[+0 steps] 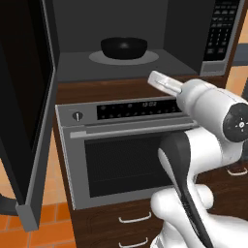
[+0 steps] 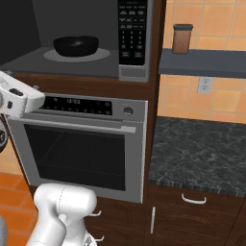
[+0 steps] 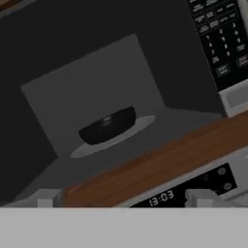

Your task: Open the microwave, place the bowl with waffle inside the microwave, then close the microwave door and turn it on.

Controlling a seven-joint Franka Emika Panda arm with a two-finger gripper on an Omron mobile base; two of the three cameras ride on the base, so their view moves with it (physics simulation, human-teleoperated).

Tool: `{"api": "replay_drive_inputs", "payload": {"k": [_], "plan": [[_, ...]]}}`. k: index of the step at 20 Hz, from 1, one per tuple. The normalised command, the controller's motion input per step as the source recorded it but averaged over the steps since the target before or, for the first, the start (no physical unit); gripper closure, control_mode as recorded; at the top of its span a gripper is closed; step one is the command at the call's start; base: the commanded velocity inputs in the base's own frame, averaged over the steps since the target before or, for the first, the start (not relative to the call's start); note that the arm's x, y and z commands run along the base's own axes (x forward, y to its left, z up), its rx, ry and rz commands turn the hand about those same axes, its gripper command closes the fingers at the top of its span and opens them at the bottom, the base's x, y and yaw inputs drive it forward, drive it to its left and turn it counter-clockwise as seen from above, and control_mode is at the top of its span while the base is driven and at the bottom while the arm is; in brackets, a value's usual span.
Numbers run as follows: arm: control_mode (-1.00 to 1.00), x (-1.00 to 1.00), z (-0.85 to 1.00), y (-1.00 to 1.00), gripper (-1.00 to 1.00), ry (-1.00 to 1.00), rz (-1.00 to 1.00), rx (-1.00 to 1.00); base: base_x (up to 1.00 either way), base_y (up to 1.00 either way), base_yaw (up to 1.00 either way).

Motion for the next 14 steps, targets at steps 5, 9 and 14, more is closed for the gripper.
{"api": "replay_drive_inputs", "payload": {"k": [5,9,14], "plan": [[-1.0,-0.74,0.17,0.29,-1.0,0.22,-0.18,-0.36,0.0,0.0,0.0],[-1.0,-0.03,0.0,0.0,-1.0,0.02,0.0,0.0,0.0,0.0,0.0],[-1.0,-0.23,0.02,0.0,-1.0,-0.06,0.01,0.01,0.0,0.0,0.0]]}}
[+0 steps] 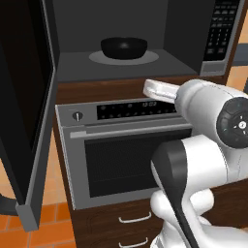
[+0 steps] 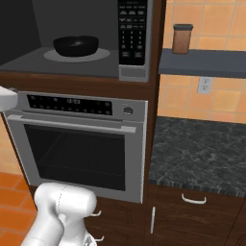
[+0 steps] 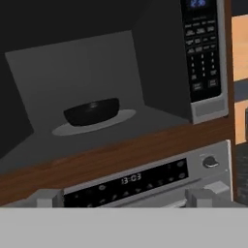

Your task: Open the microwave, place the bowl with waffle inside the microwave, then close the microwave door and turn it on.

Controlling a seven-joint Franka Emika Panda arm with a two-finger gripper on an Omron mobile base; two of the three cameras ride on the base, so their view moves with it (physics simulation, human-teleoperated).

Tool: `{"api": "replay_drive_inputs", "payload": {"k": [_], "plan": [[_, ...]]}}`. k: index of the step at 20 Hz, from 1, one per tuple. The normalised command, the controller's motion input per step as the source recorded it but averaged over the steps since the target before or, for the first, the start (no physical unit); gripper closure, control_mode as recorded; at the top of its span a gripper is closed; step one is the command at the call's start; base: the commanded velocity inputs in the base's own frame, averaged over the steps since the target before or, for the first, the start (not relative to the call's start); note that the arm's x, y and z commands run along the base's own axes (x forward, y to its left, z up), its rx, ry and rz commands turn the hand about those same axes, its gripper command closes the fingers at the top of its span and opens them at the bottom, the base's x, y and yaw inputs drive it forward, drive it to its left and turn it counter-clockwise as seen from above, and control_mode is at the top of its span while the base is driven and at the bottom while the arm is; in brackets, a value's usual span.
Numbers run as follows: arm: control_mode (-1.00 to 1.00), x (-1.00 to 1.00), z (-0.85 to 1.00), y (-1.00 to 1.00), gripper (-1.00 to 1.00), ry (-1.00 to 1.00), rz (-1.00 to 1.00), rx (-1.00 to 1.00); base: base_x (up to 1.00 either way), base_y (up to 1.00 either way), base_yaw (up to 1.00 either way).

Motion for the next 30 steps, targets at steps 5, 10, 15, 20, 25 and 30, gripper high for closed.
{"api": "replay_drive_inputs", "payload": {"k": [5,10,15,20,25,30], "plan": [[-1.0,-0.42,0.02,0.12,-1.0,-0.14,0.07,0.0,0.0,0.0,0.0],[-1.0,-0.41,0.01,0.05,-1.0,-0.04,0.06,0.0,0.0,0.0,0.0],[-1.0,-0.53,0.0,0.15,-1.0,-0.01,0.12,-0.06,0.0,0.0,0.0],[-1.0,-0.78,0.02,0.25,-1.0,-0.09,0.1,-0.02,0.0,0.0,0.0],[-1.0,-1.0,0.17,0.53,-1.0,-0.31,0.01,0.0,0.0,0.0,0.0],[-1.0,-1.0,0.58,0.56,-1.0,-0.39,-0.06,-0.02,0.0,0.0,0.0]]}}
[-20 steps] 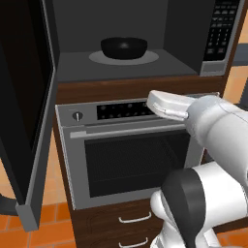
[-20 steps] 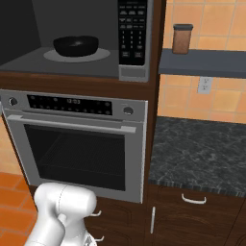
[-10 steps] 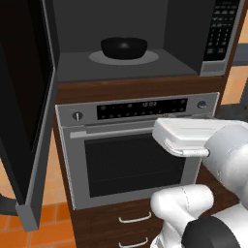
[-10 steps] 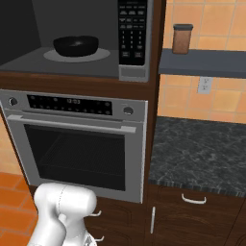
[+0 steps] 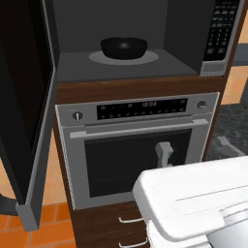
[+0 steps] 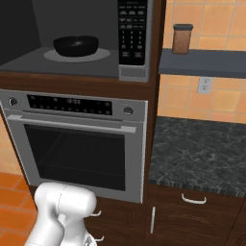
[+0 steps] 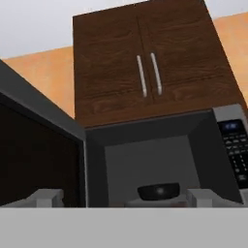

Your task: Open the microwave, place the bowl with waffle inside the microwave, then close the microwave door and turn it on.

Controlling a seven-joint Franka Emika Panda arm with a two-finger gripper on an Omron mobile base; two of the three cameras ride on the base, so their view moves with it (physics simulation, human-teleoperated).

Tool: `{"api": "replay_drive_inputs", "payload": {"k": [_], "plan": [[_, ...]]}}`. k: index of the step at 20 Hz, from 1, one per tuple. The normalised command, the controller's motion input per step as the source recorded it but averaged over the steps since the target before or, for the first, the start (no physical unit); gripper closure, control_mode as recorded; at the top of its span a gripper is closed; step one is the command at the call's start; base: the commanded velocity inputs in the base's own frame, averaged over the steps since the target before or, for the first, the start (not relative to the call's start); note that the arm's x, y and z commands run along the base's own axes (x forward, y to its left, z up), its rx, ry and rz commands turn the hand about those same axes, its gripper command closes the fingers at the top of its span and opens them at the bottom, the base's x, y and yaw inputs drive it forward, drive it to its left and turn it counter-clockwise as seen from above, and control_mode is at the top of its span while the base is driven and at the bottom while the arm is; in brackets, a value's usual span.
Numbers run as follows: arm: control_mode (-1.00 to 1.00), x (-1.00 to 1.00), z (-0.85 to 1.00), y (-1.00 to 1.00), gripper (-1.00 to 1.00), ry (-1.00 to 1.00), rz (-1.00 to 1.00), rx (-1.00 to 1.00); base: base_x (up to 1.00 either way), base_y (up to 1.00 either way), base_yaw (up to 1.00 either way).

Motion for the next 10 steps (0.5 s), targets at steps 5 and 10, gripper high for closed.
{"api": "replay_drive_inputs", "payload": {"k": [5,10], "plan": [[-1.0,-1.0,0.11,0.57,-1.0,-0.01,-0.15,-0.17,0.0,0.0,0.0],[-1.0,-0.9,-0.31,0.58,-1.0,0.0,-0.14,-0.14,0.0,0.0,0.0]]}}
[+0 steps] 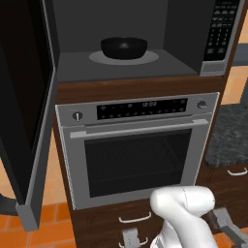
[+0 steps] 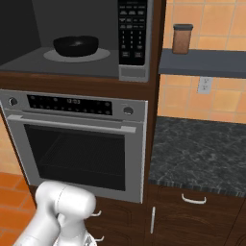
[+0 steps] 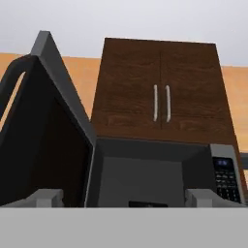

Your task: Open the microwave, place the bowl with waffle inside the microwave, then close the microwave door and turn it on.

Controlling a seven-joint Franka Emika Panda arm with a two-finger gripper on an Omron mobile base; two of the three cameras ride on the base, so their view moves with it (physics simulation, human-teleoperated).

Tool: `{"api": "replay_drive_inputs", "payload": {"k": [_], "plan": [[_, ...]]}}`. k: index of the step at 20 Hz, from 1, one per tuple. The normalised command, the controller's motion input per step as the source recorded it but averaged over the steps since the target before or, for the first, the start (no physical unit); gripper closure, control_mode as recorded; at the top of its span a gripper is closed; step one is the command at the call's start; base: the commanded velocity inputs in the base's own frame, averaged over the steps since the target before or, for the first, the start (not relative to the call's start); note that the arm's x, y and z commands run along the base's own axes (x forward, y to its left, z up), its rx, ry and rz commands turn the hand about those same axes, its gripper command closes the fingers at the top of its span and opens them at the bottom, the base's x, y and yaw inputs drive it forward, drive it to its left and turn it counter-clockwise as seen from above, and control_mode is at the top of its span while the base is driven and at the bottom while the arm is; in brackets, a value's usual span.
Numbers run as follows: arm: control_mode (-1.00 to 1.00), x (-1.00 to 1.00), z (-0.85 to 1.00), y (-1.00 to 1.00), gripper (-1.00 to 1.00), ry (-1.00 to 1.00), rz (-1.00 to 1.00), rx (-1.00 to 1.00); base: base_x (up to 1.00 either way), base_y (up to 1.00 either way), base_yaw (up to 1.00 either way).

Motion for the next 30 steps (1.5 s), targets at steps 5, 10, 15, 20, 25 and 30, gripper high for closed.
{"api": "replay_drive_inputs", "payload": {"k": [5,10,15,20,25,30], "plan": [[-1.0,-0.07,-0.28,1.0,-1.0,-0.01,-0.26,-0.11,0.0,0.0,0.0],[-1.0,0.0,-0.46,1.0,-1.0,0.0,-0.34,-0.13,0.0,0.0,0.0],[-1.0,0.4,-0.12,1.0,-1.0,0.0,-0.19,-0.07,0.0,0.0,0.0],[-1.0,0.8,-0.14,0.97,-1.0,0.0,-0.03,0.0,0.0,0.0,0.0],[-1.0,0.77,-0.24,0.44,-1.0,0.0,-0.18,0.04,0.0,0.0,0.0],[-1.0,0.21,-0.21,-0.15,-1.0,-0.09,-0.24,0.27,0.0,0.0,0.0]]}}
